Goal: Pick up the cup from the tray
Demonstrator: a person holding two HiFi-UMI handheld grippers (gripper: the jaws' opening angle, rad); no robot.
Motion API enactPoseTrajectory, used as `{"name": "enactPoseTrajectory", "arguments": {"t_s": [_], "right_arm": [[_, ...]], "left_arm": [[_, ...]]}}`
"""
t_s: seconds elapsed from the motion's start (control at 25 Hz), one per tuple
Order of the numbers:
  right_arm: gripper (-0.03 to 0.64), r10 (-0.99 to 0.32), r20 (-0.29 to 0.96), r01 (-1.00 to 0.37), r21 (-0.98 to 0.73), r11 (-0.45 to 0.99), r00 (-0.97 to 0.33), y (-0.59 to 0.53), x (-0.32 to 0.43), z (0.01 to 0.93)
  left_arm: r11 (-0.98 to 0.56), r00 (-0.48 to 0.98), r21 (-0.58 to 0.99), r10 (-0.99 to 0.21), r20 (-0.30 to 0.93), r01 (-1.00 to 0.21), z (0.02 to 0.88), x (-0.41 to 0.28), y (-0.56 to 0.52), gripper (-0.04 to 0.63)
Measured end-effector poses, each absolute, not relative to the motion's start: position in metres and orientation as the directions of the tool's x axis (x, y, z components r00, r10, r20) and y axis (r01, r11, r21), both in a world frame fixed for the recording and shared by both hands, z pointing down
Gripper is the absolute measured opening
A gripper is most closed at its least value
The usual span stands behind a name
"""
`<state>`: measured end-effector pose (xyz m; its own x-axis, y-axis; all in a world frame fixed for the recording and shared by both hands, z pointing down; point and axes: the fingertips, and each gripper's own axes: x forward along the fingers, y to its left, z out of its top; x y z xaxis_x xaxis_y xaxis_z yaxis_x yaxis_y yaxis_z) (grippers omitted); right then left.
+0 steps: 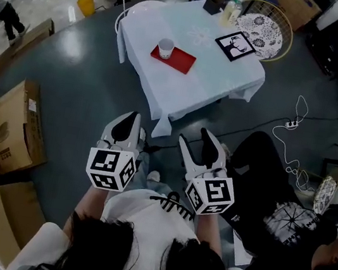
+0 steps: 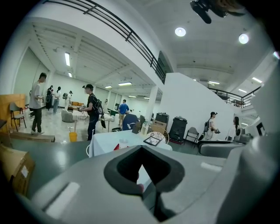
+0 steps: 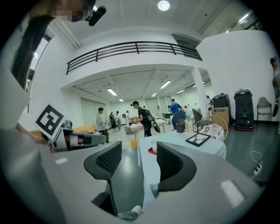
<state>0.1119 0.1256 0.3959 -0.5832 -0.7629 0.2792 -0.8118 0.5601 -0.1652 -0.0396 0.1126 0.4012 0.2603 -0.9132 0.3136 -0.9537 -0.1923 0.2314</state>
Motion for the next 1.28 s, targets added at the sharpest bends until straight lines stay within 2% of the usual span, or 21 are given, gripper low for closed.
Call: {"name": "enactPoseTrajectory", "arguments": {"t_s": [0.24, 0.72, 1.04, 1.28], "right_arm": [[0.266, -0.763, 0.278, -0.812, -0.174, 0.558, -0.584, 0.081, 0.097, 0.399], [0.335, -0.762, 0.319, -0.824, -0.146, 0.548, -0.563, -0.018, 0.058, 0.409], [0.371, -0.766, 0.317, -0.824, -0.104, 0.557, -0.559, -0.081, 0.018, 0.406], [0.388, -0.776, 0.327, -0.834, -0.086, 0.545, -0.540, -0.119, -0.005, 0.412]], "left_arm": [[-0.198, 0.263, 0.218, -0.904, 0.336, -0.956, 0.411, -0.050, 0.071, 0.001], [-0.204, 0.265, 0.201, -0.897, 0.354, -0.958, 0.418, -0.091, -0.028, 0.001], [-0.276, 0.338, 0.207, -0.859, 0.385, -0.939, 0.424, -0.108, -0.086, 0.001], [-0.298, 0.346, 0.186, -0.871, 0.349, -0.936, 0.414, -0.122, -0.119, 0.001]]}}
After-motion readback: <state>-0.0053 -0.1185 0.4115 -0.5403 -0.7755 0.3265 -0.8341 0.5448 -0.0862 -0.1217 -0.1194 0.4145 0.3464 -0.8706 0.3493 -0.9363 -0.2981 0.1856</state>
